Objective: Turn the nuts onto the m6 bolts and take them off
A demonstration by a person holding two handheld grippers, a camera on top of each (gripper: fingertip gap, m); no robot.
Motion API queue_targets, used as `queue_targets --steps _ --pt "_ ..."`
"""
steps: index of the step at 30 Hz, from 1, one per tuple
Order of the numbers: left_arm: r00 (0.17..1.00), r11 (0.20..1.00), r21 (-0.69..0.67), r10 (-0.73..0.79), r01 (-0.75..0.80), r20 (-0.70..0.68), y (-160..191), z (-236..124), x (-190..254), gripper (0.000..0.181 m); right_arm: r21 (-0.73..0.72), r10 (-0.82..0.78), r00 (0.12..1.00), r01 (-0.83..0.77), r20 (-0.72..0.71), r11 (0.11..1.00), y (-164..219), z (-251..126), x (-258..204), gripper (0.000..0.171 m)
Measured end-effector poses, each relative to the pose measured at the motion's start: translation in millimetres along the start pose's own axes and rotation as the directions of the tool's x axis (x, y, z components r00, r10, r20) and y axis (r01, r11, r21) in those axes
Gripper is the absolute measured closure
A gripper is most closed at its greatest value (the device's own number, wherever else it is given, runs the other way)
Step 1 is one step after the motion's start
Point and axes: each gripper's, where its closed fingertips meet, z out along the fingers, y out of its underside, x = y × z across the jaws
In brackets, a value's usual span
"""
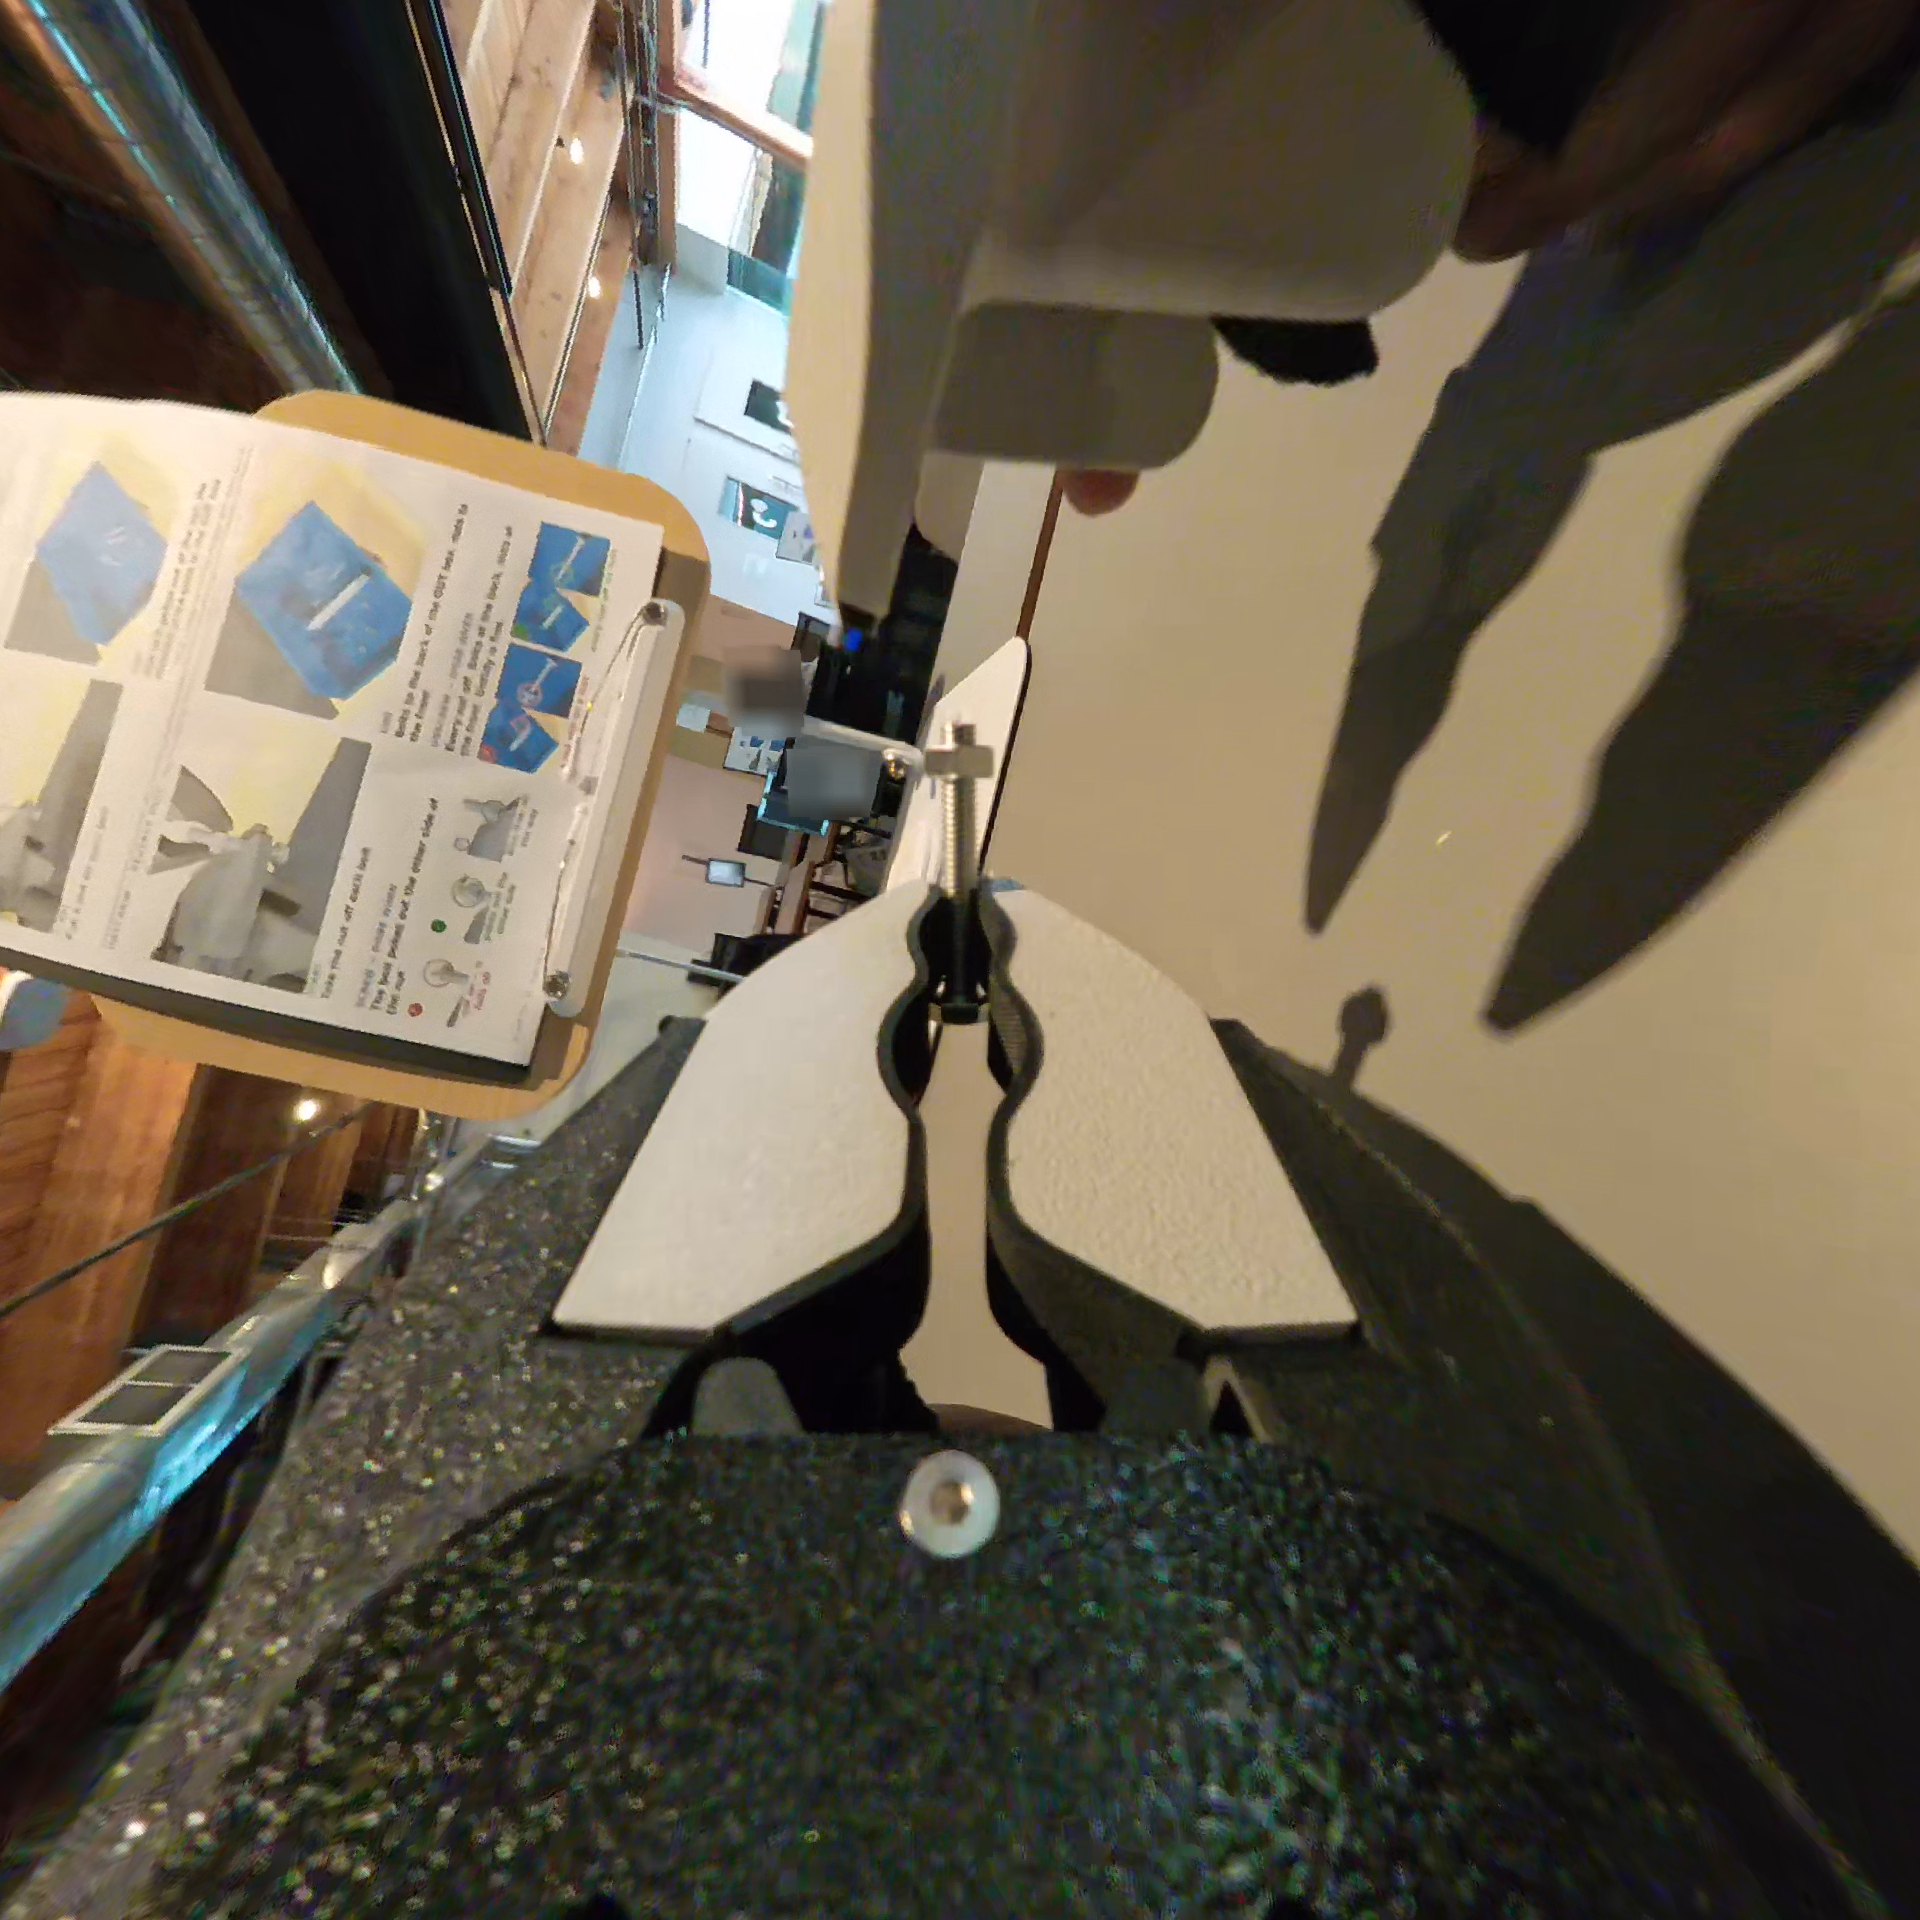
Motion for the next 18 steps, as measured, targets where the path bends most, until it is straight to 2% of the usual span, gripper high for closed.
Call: queue_targets --steps 6,10,15,18 --pt "0.991 0.991 0.000 -0.132 0.132 0.020 13 3 -8 0.177 0.016 -0.124 0.992 0.124 -0.003 0.992 -1 1 -11 0.135" --pt "0.963 0.963 -0.007 -0.268 0.268 0.041 23 6 -14 0.177 0.054 -0.095 0.995 0.097 -0.029 0.994 -6 -4 -5 0.135" --pt "0.927 0.935 -0.062 -0.335 0.349 0.169 38 1 -30 0.177 0.092 -0.082 0.985 0.096 -0.150 0.991 -12 -9 10 0.137" --pt "0.867 0.888 -0.058 -0.429 0.456 0.253 33 -4 -37 0.177 0.070 -0.122 0.965 0.142 -0.232 0.987 -11 -11 12 0.139"
